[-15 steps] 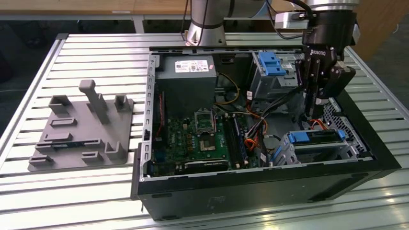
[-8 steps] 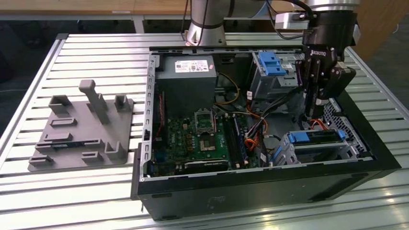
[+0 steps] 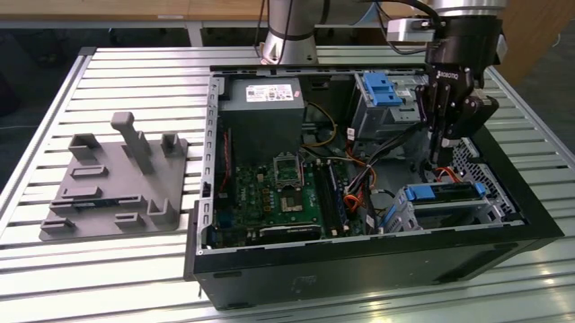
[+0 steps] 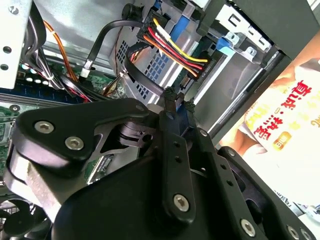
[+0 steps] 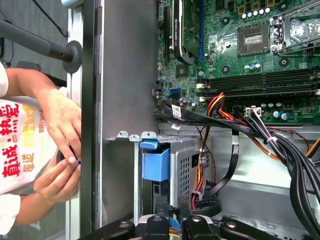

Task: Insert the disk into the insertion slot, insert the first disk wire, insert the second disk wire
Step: 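Insert the second disk wire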

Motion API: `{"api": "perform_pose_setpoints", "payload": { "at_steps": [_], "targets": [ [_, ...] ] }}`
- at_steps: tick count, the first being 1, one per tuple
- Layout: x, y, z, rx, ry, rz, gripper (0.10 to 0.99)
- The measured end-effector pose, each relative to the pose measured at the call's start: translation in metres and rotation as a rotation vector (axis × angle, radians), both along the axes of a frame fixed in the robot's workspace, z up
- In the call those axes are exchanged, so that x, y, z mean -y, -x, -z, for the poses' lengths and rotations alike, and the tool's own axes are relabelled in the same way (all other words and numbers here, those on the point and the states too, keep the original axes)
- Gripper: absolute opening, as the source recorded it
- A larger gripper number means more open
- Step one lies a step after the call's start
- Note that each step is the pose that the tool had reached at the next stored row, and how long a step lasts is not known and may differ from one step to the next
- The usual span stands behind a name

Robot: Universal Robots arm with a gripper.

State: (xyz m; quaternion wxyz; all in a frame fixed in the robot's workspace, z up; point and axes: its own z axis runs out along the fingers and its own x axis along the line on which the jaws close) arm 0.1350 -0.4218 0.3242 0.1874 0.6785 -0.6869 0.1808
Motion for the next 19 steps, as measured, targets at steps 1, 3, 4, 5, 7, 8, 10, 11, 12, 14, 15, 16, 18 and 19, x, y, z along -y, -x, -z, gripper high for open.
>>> {"api": "perform_pose_setpoints", "payload": {
  "at_steps": [1,3,4,5,7,8,10,11,12,14,15,16,18,19],
  "targets": [
    [0.0003,0.0000,0.0000,0.0000,-0.002,0.000,0.196],
    [0.0009,0.0000,-0.0001,0.0000,-0.005,0.000,0.196],
    [0.0013,0.0000,0.0000,0.0000,-0.006,0.000,0.196],
    [0.0019,0.0000,-0.0001,0.0000,-0.006,0.000,0.196],
    [0.0024,-0.0002,-0.0001,0.0001,-0.007,0.000,0.196],
    [0.0025,-0.0006,-0.0001,0.0000,-0.007,0.000,0.196],
    [0.0025,-0.0014,-0.0003,-0.0011,-0.007,0.000,0.196],
    [0.0025,-0.0019,-0.0004,-0.0016,-0.007,0.000,0.196],
    [0.0025,-0.0024,-0.0005,-0.0020,-0.007,0.000,0.196],
    [0.0025,-0.0034,-0.0007,-0.0024,-0.007,0.000,0.196],
    [0.0030,-0.0033,-0.0007,-0.0024,-0.010,0.000,0.196],
    [0.0041,-0.0034,-0.0007,-0.0025,-0.019,0.000,0.196],
    [0.0059,-0.0034,-0.0016,-0.0023,-0.039,0.000,0.196],
    [0.0068,-0.0034,-0.0023,-0.0023,-0.049,0.000,0.196]
  ]
}}
